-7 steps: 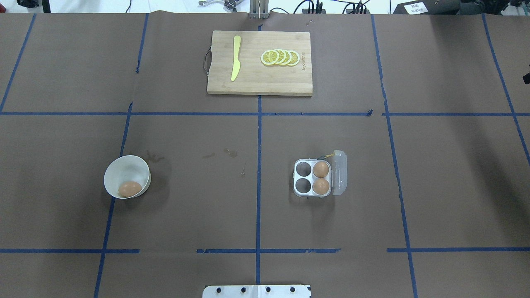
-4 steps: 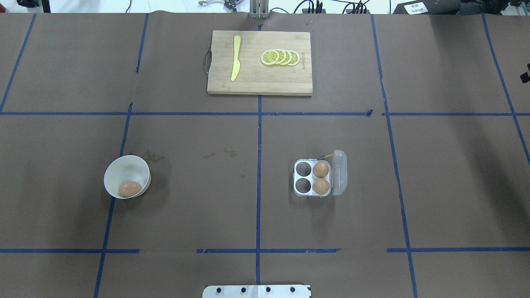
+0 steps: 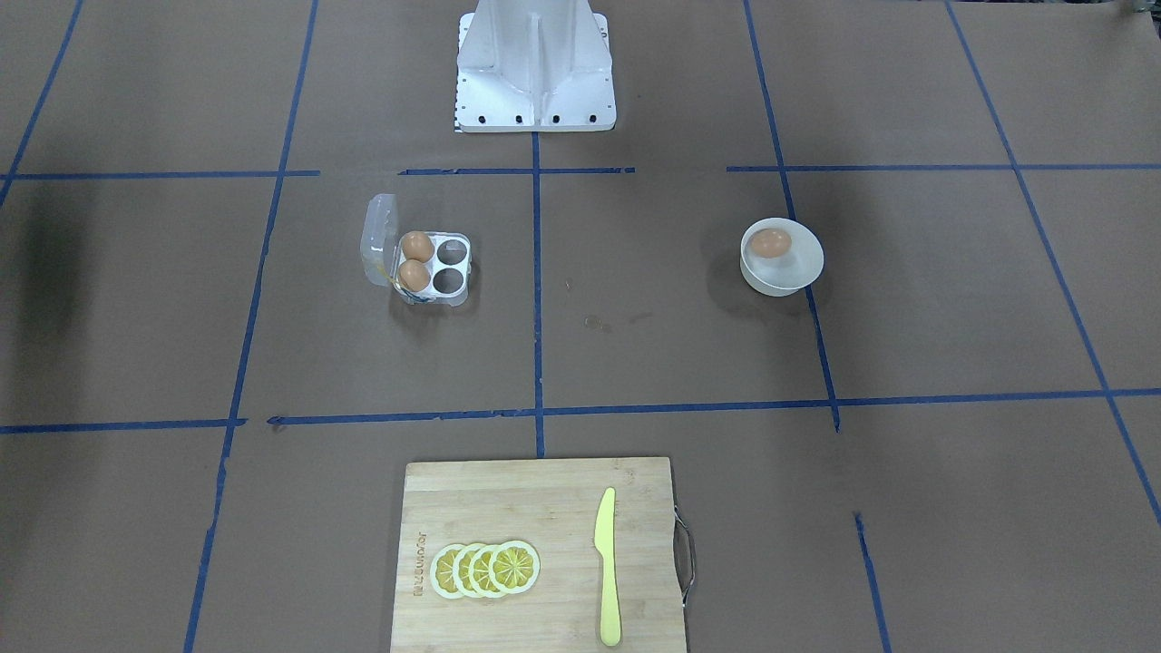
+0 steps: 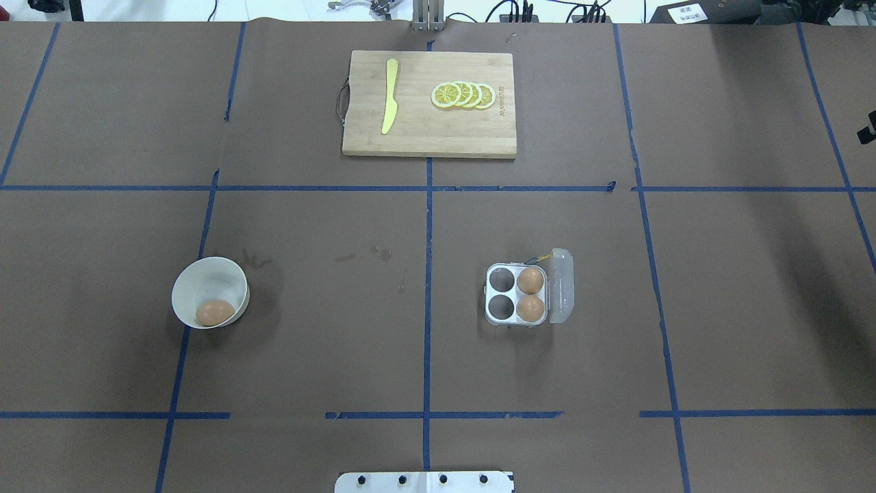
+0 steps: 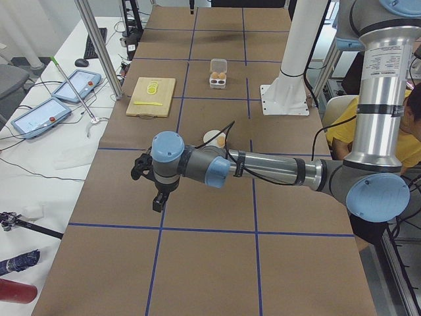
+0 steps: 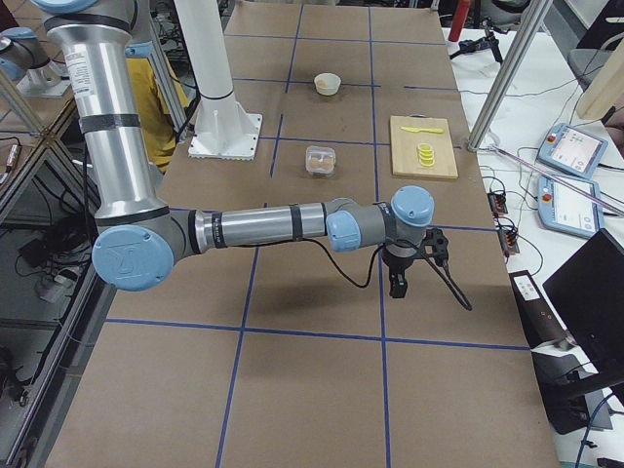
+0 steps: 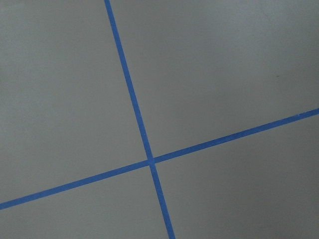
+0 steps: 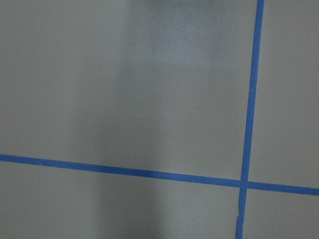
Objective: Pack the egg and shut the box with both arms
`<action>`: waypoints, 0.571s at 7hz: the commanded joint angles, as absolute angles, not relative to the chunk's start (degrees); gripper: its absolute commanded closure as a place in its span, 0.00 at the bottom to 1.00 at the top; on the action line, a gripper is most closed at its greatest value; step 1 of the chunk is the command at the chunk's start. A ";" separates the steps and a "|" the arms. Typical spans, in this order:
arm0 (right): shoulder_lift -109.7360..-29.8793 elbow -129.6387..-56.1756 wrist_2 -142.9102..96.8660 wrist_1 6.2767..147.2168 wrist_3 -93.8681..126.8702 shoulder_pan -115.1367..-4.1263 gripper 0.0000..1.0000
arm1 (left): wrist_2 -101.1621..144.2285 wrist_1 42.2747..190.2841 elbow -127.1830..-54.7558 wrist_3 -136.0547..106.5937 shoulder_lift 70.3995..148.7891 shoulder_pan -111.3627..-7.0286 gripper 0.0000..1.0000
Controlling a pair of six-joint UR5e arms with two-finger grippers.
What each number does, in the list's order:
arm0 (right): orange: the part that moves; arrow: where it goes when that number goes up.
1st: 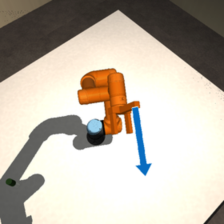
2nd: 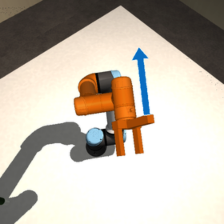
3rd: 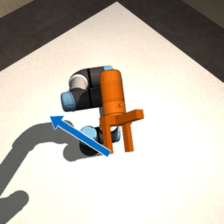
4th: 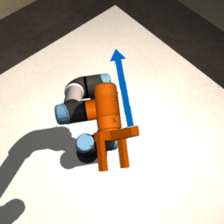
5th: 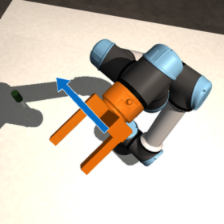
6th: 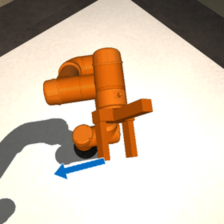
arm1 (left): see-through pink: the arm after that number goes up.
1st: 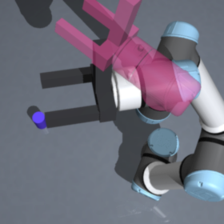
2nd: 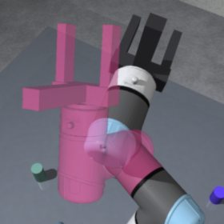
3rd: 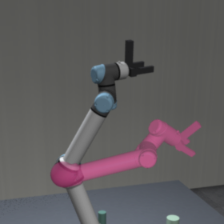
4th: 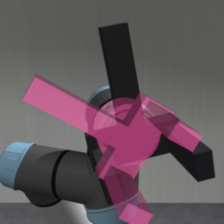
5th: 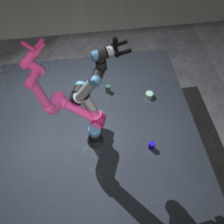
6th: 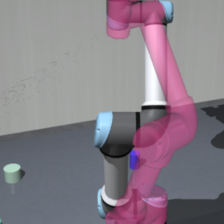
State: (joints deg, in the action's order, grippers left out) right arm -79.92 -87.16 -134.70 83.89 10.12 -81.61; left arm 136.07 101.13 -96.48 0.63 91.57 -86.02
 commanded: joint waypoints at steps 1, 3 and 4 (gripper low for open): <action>-79.98 -87.45 -134.74 83.67 10.11 -81.39 0.00 | 135.70 101.07 -100.79 -4.46 91.76 -78.61 0.00; -80.77 -87.36 -134.82 79.56 10.28 -81.04 0.00 | 135.53 104.56 -103.88 -10.97 93.07 -70.35 0.00; -80.86 -87.28 -134.82 79.28 10.11 -80.25 0.00 | 135.44 106.59 -104.32 -10.90 93.16 -68.22 0.00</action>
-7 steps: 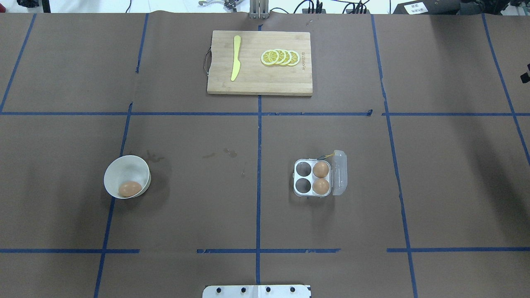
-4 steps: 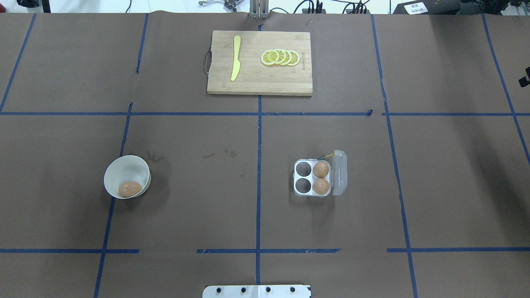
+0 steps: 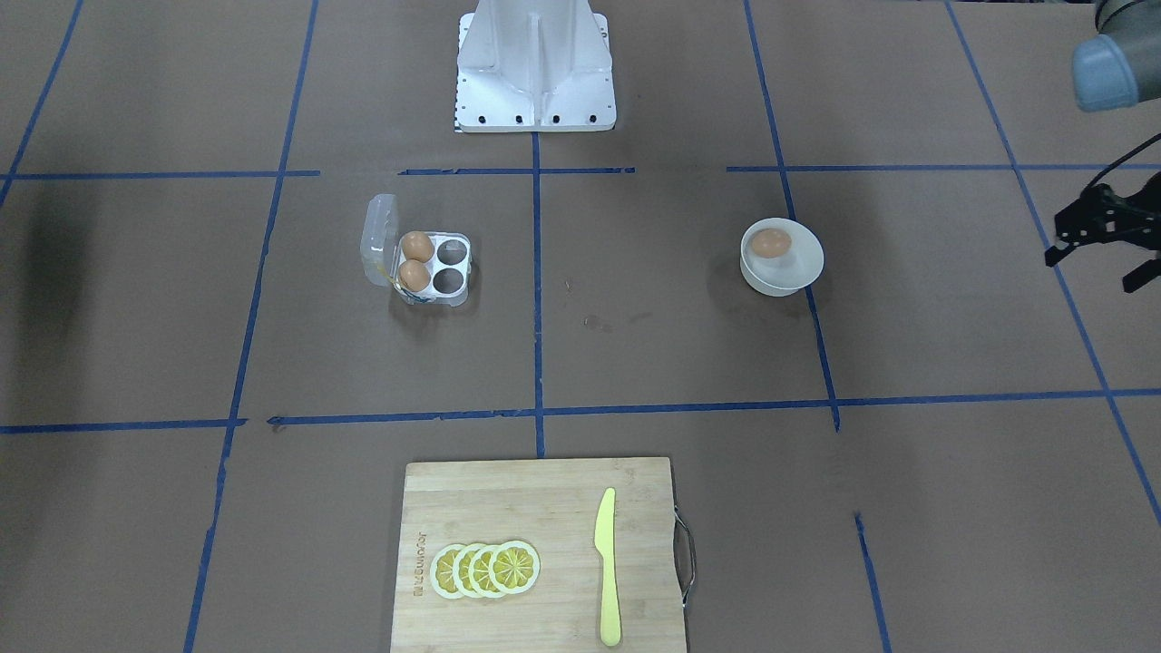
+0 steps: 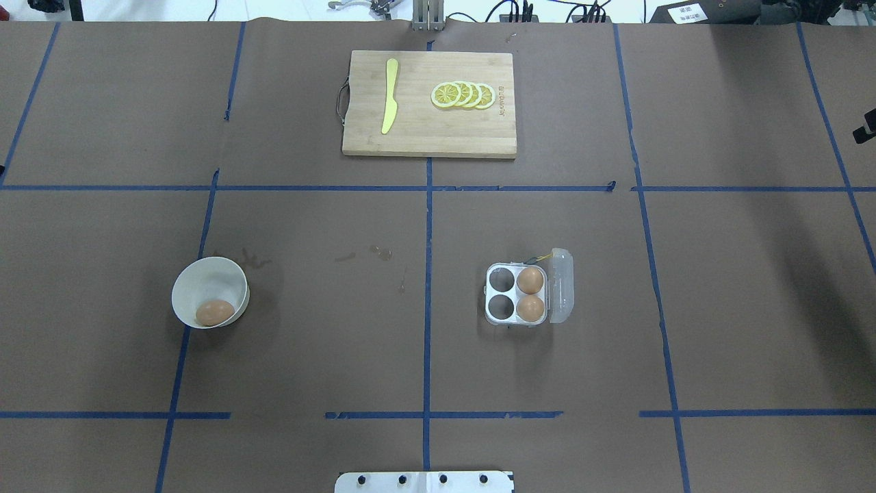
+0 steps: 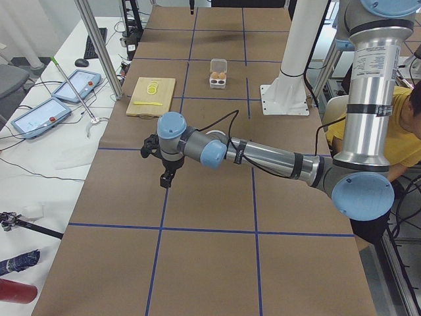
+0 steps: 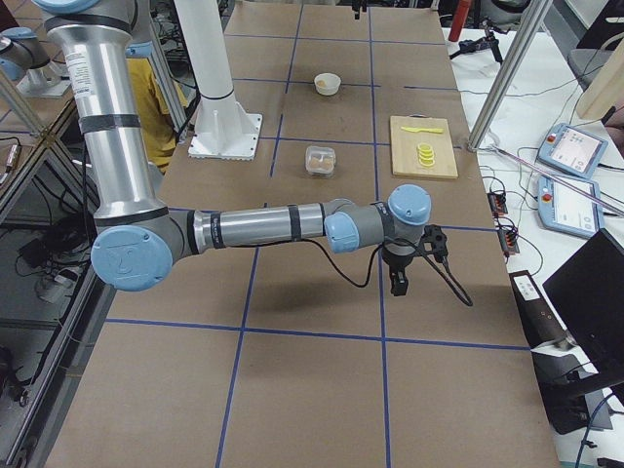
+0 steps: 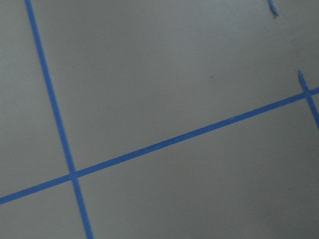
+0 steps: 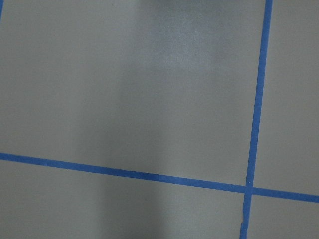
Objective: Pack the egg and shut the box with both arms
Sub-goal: 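Move the left gripper over the white bowl holding the brown egg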
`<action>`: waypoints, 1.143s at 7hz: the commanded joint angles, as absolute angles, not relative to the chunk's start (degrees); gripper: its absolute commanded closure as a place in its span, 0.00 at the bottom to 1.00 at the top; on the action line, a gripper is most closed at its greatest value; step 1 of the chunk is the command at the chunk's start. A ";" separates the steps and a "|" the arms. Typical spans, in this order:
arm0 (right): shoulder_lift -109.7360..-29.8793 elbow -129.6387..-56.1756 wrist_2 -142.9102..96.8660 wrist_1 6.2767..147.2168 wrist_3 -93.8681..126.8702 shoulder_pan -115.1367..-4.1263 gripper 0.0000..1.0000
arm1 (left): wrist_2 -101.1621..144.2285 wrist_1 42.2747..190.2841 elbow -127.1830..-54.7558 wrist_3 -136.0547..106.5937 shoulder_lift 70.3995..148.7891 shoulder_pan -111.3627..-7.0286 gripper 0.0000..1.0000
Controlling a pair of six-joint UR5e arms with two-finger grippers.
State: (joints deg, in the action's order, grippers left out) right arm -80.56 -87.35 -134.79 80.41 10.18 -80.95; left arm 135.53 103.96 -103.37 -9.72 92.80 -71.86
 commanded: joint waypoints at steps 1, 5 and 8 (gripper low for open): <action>-80.86 -87.36 -134.91 78.76 10.11 -80.07 0.00 | 135.27 107.05 -105.02 -11.07 94.64 -63.33 0.00; -82.00 -87.28 -136.14 73.75 10.11 -79.72 0.00 | 127.63 107.14 -108.37 -6.79 96.59 -51.61 0.07; -82.00 -86.66 -137.81 73.74 10.20 -79.63 0.00 | 128.40 106.61 -107.40 5.44 96.94 -50.01 0.15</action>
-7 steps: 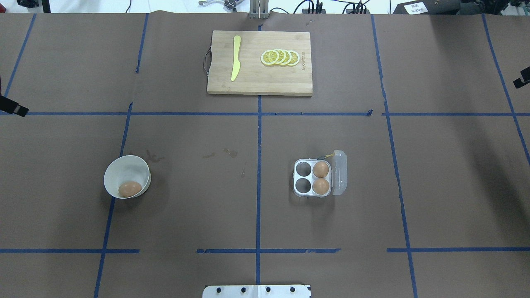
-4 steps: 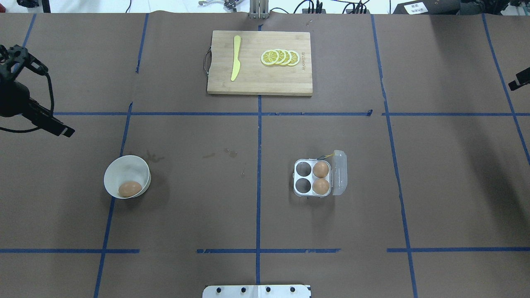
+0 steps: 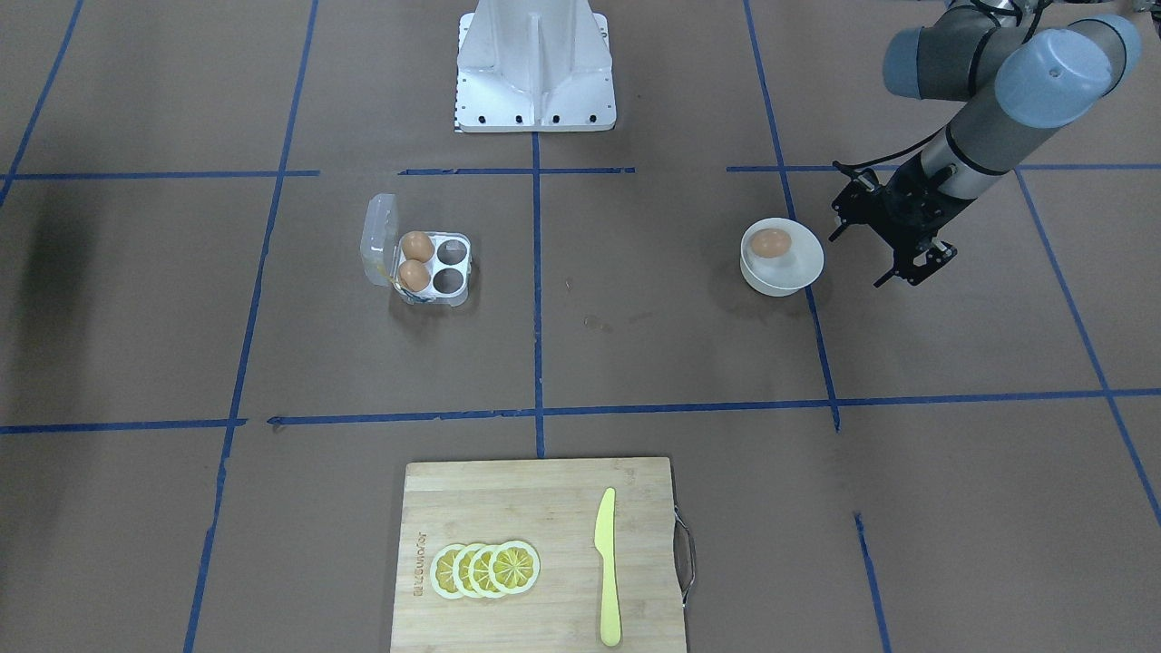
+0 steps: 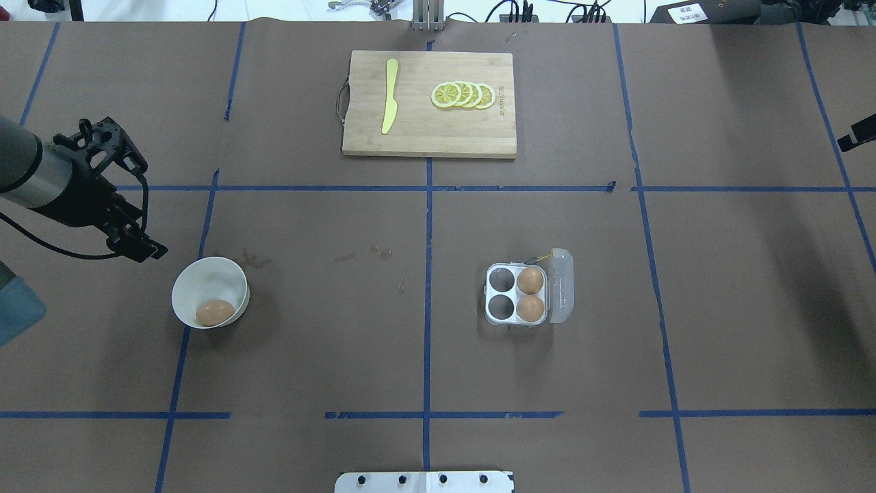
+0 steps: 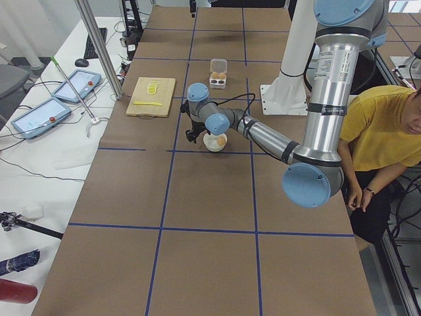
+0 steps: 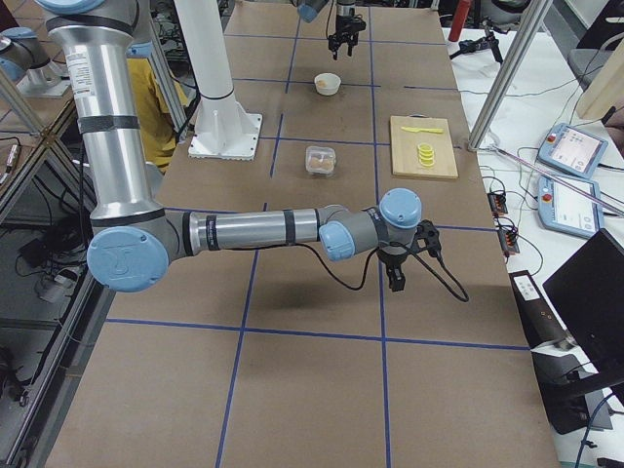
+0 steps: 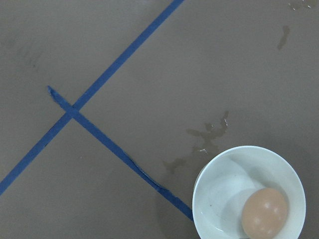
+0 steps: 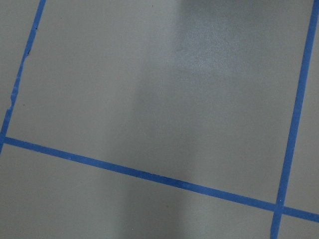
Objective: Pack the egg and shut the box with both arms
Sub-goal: 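Move the left gripper over the white bowl holding the brown egg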
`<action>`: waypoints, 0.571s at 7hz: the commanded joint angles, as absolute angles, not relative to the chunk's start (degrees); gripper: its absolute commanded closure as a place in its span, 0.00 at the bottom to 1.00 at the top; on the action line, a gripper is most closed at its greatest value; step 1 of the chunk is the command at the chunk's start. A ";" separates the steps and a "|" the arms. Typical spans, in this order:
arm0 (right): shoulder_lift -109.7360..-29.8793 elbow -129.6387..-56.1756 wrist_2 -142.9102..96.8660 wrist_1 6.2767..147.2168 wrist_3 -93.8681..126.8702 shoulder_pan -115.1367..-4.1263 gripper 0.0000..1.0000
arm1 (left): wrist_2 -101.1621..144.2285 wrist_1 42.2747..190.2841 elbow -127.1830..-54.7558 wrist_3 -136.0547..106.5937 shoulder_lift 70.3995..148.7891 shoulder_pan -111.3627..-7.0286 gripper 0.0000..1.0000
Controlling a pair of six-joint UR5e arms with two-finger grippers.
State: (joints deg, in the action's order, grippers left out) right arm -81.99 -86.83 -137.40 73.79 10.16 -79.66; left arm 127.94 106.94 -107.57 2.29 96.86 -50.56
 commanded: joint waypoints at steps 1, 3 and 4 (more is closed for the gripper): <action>-82.00 -86.66 -137.81 73.74 10.20 -79.63 0.00 | 128.93 106.35 -106.36 5.45 96.94 -48.70 0.19; -82.00 -86.57 -137.90 73.83 10.28 -79.54 0.00 | 139.62 106.52 -103.11 5.45 97.38 -48.60 0.23; -82.00 -86.57 -137.99 73.83 10.28 -79.45 0.00 | 139.74 106.44 -102.75 4.84 99.04 -48.52 0.13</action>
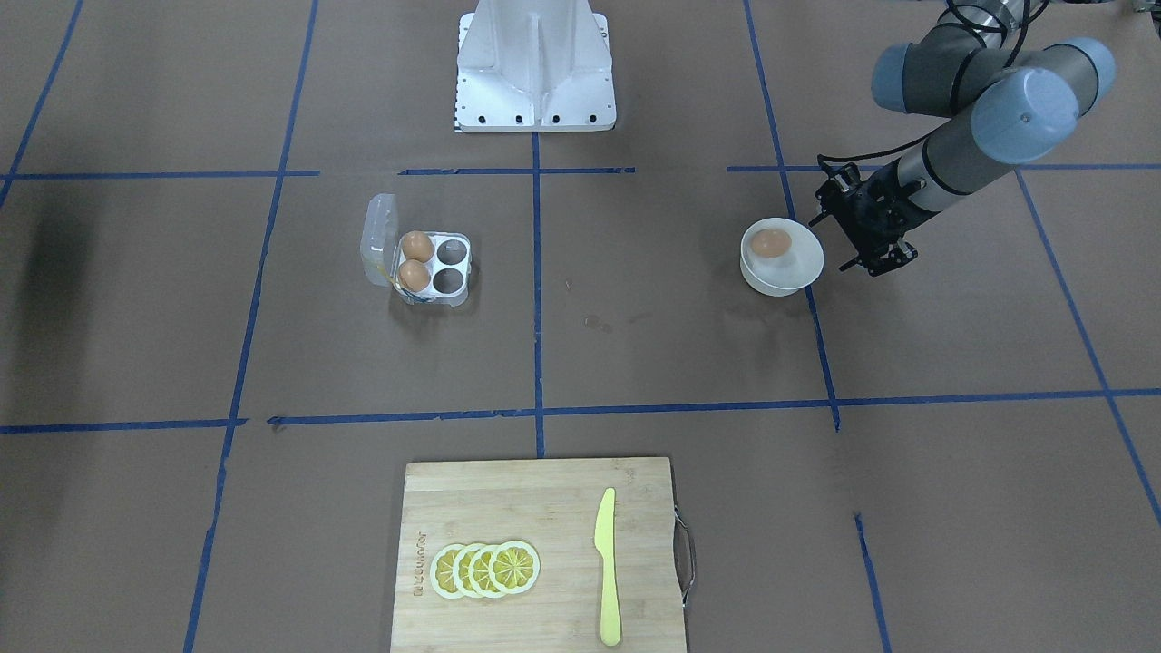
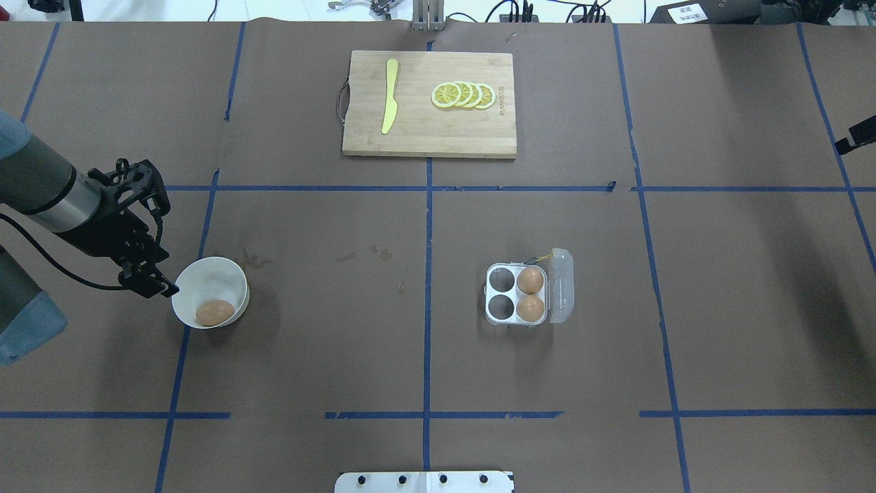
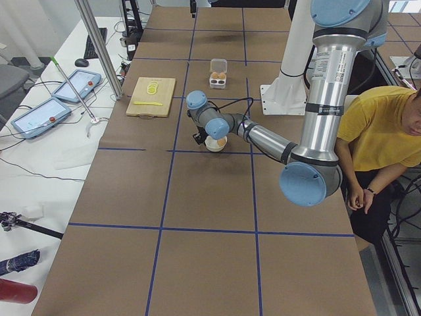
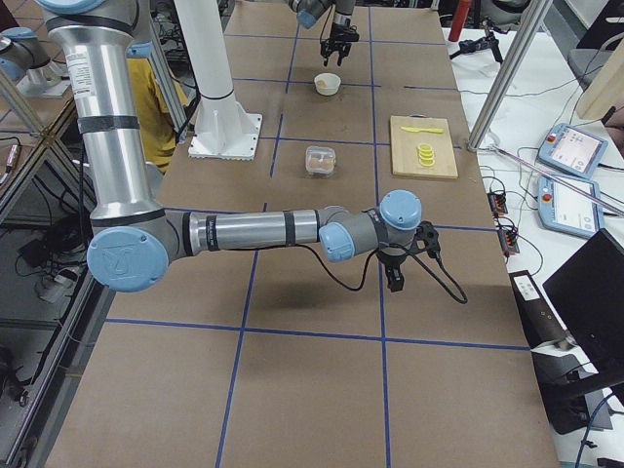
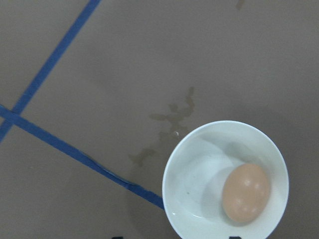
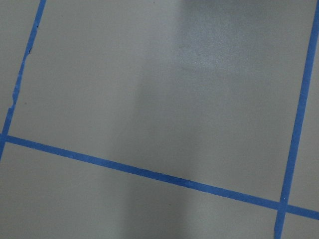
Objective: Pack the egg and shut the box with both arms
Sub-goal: 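Move the left gripper over the white bowl holding the brown egg, then lower the left gripper into the bowl and grasp the brown egg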
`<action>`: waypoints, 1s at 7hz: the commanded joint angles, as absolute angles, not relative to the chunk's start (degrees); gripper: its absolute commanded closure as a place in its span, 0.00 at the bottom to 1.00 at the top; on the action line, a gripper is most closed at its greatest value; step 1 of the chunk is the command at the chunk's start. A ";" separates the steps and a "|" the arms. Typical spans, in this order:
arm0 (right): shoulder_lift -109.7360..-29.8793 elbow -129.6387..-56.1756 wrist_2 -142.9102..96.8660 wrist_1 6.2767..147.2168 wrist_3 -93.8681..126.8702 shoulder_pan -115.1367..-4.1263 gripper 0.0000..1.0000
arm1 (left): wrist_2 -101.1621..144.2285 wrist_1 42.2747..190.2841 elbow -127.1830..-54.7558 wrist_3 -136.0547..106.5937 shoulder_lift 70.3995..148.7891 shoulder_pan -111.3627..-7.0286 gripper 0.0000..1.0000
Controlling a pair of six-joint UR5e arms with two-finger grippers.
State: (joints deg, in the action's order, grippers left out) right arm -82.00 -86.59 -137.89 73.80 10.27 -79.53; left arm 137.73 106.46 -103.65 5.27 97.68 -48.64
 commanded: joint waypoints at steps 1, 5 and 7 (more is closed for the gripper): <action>-82.00 -86.57 -137.99 73.83 10.28 -79.45 0.00 | 139.75 106.52 -102.31 4.83 99.49 -48.25 0.14; -82.09 -86.40 -137.99 73.83 10.28 -79.28 0.00 | 139.48 106.79 -99.41 4.92 101.16 -45.79 0.22; -82.09 -86.22 -137.99 73.83 10.28 -79.28 0.00 | 139.83 106.96 -98.61 4.92 101.25 -45.53 0.24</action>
State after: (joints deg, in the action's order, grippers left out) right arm -82.08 -86.34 -137.99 73.82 10.28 -79.28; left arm 139.59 106.90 -98.98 4.91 101.17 -45.67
